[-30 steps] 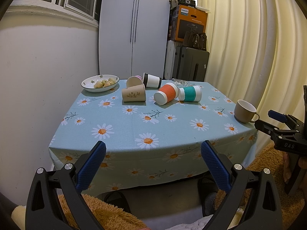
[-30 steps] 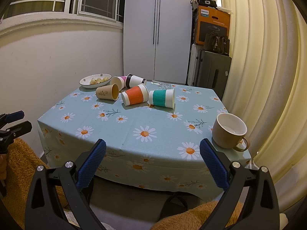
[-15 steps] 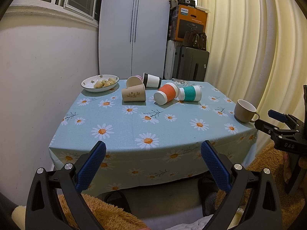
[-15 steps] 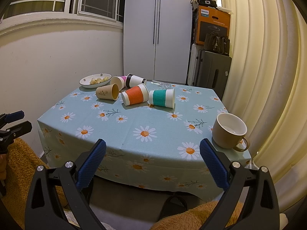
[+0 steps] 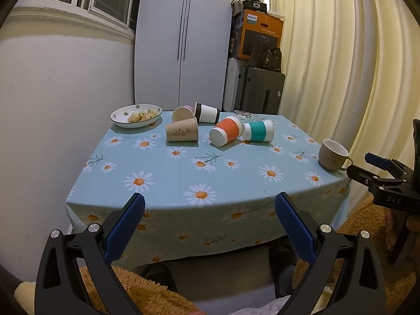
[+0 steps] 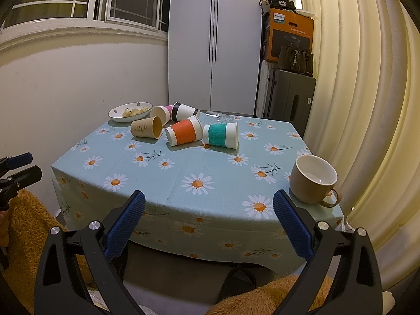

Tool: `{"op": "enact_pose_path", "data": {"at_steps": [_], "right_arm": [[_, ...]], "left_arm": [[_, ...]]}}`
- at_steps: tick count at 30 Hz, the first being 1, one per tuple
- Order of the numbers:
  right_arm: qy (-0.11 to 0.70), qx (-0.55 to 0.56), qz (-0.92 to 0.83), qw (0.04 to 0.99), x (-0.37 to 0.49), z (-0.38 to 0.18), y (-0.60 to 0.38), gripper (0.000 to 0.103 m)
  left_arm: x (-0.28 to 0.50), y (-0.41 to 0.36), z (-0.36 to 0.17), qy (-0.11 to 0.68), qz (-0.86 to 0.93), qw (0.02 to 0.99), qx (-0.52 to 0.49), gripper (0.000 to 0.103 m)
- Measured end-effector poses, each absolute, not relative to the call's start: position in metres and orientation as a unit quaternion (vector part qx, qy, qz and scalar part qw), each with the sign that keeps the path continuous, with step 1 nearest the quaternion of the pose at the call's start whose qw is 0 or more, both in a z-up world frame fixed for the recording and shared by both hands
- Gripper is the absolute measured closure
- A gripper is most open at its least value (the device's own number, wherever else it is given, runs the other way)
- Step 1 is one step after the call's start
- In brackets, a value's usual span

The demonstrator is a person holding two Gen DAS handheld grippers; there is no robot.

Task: Flip cup upright
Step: 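Move the left tool toward the orange-banded paper cup lying on its side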

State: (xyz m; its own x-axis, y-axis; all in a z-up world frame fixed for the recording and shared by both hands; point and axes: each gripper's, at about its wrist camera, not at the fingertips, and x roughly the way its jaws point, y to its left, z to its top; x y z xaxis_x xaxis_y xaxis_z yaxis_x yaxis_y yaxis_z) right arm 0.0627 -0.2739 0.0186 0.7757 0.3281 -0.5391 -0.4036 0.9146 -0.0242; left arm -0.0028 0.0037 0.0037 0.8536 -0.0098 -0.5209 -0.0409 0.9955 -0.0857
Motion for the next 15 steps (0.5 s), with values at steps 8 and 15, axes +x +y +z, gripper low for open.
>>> {"op": "enact_pose_path", "data": {"at_steps": [8,15], "right_arm": [[0.242,-0.064,0.182,0.951,0.054,0.031,-0.28,0.006],[0.277,-0.021,0.197,0.94,0.086,0.036,-0.277,0.006]], "left_arm": [[0.0,0.0,0.002,0.285,0.011,0.958,-0.043,0.007],[0.026,0.0,0.009,0.312,-0.038,0.948,-0.045,0.007]]}}
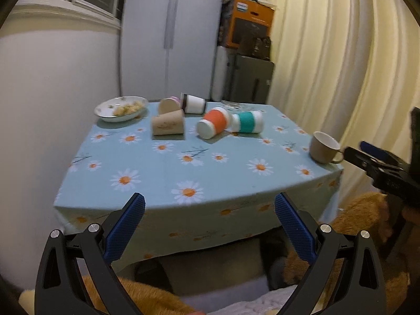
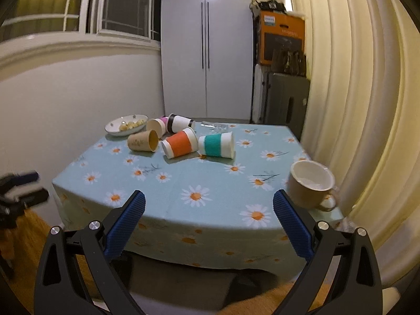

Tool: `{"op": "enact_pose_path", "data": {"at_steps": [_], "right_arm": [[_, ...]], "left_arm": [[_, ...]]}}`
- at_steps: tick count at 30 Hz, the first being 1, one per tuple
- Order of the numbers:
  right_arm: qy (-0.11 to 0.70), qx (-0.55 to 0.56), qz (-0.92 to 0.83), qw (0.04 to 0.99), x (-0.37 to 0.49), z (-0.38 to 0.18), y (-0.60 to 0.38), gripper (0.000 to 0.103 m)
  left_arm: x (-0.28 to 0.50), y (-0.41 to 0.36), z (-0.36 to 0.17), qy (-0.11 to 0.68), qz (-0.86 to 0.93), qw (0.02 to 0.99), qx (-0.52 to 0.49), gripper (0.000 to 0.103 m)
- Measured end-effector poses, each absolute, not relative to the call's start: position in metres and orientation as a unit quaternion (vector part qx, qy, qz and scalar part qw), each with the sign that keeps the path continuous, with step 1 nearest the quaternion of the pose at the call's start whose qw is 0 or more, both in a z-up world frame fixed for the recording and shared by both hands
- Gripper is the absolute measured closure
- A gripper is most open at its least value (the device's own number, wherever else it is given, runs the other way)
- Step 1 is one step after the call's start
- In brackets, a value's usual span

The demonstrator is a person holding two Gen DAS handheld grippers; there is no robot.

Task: Flip cup upright
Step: 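Move the left tool toward the orange-banded paper cup lying on its side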

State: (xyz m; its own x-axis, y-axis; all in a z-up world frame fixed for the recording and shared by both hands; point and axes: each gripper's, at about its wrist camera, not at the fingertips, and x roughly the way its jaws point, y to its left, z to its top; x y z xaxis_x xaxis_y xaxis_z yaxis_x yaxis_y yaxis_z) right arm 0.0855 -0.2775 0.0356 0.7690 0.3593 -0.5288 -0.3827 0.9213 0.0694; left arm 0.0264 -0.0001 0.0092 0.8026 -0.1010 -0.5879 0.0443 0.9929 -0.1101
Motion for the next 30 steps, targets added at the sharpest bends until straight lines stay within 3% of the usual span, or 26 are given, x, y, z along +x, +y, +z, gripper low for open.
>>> {"op": "enact_pose_path", "data": {"at_steps": [16,22,25,30], "right_arm": [[0.374,0.13,0.216,0.892,0.234,0.041,-0.25,0.006],[0.433,0.244,0.234,0.835,0.296,0.031,-0.259,0.013],[0.456,0.285,0.229,0.811,0.319,0.021,-0.268,0.024],[0.476,0.32,0.222,0.788,0.343,0.004,-0.282,0.03]], "left_arm": [[0.196,0.006,0.026,0.388,-0.111,0.915,0.024,0.007],[0.277,-0.015,0.022,0.44,-0.143,0.883,0.079,0.007],[0.309,-0.028,0.014,0.461,-0.153,0.868,0.104,0.007],[0.355,-0.045,-0.006,0.491,-0.156,0.845,0.147,0.007]]}}
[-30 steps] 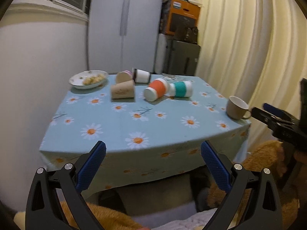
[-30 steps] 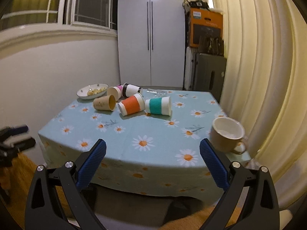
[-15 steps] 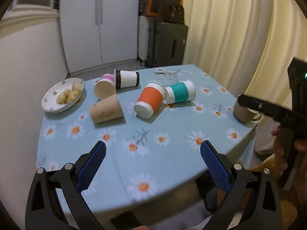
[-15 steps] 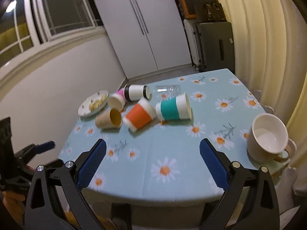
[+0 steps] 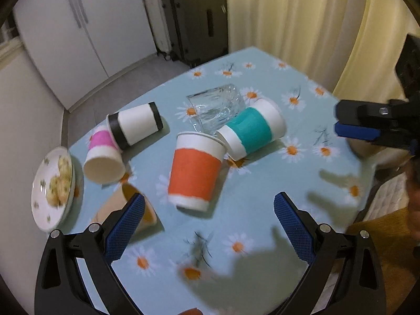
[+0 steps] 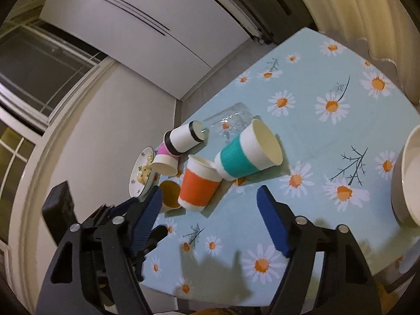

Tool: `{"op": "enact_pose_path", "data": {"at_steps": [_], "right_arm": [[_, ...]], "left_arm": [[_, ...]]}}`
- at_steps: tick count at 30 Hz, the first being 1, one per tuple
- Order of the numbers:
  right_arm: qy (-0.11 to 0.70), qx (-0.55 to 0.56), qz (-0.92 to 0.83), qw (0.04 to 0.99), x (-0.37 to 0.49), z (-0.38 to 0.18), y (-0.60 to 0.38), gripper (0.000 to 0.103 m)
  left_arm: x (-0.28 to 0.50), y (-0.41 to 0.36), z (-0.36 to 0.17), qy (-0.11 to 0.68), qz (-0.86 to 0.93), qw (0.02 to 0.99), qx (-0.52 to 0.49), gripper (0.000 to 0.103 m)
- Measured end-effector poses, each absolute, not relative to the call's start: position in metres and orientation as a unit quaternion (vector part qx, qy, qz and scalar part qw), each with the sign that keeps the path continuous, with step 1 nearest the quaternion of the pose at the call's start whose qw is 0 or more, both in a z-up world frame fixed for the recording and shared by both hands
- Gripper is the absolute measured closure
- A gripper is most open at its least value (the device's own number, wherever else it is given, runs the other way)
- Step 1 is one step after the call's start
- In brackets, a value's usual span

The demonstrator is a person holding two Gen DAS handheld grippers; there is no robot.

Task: Flip cup upright
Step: 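Move the left tool toward the orange-banded paper cup lying on its side, then close the left gripper around the orange-banded cup and lift it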

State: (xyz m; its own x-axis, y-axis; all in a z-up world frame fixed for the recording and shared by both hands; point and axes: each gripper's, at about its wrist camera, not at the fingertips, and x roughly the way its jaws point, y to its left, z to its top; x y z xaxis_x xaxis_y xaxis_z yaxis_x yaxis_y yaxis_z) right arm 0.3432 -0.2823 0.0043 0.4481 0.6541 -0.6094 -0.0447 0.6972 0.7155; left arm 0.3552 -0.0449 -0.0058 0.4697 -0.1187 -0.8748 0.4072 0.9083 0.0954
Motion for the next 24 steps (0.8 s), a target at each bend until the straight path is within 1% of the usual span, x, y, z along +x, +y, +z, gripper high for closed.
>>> {"op": "enact_pose_path", "data": {"at_steps": [6,9,13,17,19,21,22,24], "right_arm": [[0.494,0.356,0.224,0.761,0.358,-0.013,-0.293,0.032],[0.501,0.36,0.222,0.755,0.363,-0.018,-0.296,0.032],[0.509,0.361,0.216,0.751,0.367,-0.023,-0.298,0.032],[0.516,0.361,0.215,0.747,0.367,-0.027,-0.298,0.032],[0.518,0.358,0.21,0.748,0.368,-0.029,-0.296,0.032],[0.526,0.354,0.207,0.745,0.368,-0.032,-0.294,0.038],[0.53,0.356,0.21,0.741,0.369,-0.032,-0.292,0.039],[0.53,0.354,0.214,0.74,0.369,-0.032,-0.291,0.039]], "left_arm": [[0.394,-0.059,-0.039,0.532,-0.15,0.809,0.2,0.007],[0.405,-0.064,-0.054,0.549,-0.147,0.792,0.225,0.015],[0.415,-0.069,-0.072,0.559,-0.132,0.772,0.272,0.015],[0.423,-0.074,-0.083,0.566,-0.124,0.761,0.291,0.017],[0.424,-0.076,-0.089,0.568,-0.118,0.756,0.303,0.027],[0.424,-0.079,-0.094,0.569,-0.112,0.75,0.317,0.033],[0.423,-0.078,-0.094,0.567,-0.108,0.75,0.323,0.037],[0.424,-0.076,-0.093,0.568,-0.1,0.751,0.321,0.041]]}}
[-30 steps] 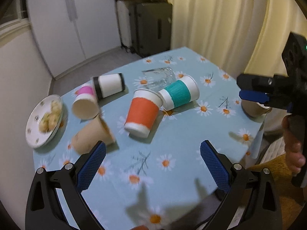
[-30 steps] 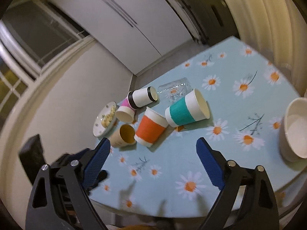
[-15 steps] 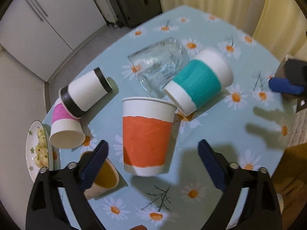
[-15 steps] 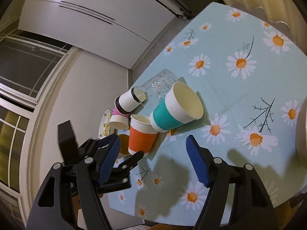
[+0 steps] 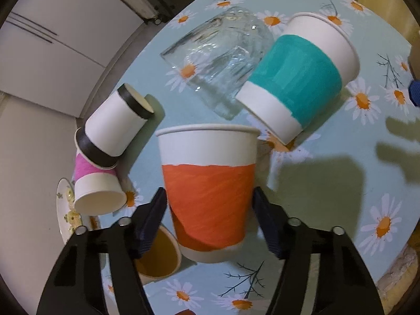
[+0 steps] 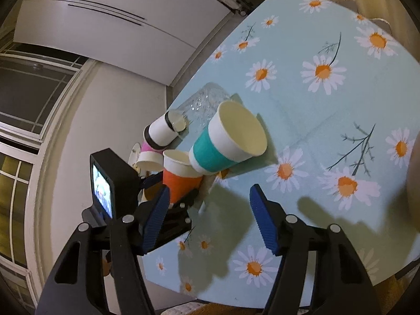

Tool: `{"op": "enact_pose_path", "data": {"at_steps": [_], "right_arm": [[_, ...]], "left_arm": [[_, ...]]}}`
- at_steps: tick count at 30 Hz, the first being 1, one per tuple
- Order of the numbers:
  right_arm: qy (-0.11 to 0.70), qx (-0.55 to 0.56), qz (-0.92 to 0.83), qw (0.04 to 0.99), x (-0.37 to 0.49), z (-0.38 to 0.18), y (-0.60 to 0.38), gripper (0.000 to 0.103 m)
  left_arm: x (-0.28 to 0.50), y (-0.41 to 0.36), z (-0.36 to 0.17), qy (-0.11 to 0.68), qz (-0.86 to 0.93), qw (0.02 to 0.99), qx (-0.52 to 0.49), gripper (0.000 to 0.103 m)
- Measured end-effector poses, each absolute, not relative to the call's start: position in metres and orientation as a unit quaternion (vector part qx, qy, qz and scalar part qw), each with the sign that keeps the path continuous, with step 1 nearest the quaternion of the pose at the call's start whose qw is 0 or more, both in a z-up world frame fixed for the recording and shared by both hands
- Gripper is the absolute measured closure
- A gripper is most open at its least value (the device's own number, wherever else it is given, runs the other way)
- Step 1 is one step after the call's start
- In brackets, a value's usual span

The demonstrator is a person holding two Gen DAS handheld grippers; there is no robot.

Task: Flip cup upright
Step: 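Close the left gripper around the orange-banded cup and lift it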

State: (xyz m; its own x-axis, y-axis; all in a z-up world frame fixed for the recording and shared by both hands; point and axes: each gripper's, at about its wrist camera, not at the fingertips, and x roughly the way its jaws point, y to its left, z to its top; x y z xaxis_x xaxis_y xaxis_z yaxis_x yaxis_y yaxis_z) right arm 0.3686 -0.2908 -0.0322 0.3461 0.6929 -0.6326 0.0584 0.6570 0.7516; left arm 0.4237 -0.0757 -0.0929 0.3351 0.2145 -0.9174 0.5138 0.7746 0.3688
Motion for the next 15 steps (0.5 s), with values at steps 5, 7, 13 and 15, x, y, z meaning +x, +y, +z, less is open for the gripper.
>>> {"op": "enact_pose_path", "data": {"at_steps": [5,7,13,15], "right_arm": [[0.531,0.357,0.222,0.736,0.367,-0.031,-0.291,0.039],[0.531,0.359,0.224,0.734,0.365,-0.032,-0.293,0.039],[0.531,0.361,0.24,0.728,0.359,-0.026,-0.296,0.039],[0.529,0.36,0.244,0.728,0.357,-0.024,-0.298,0.039]], "left_arm": [[0.425,-0.071,-0.082,0.567,-0.1,0.761,0.297,0.042],[0.423,-0.072,-0.075,0.567,-0.099,0.765,0.29,0.042],[0.406,-0.059,-0.046,0.588,-0.071,0.776,0.214,0.042],[0.395,-0.053,-0.033,0.602,-0.065,0.781,0.156,0.042]]}}
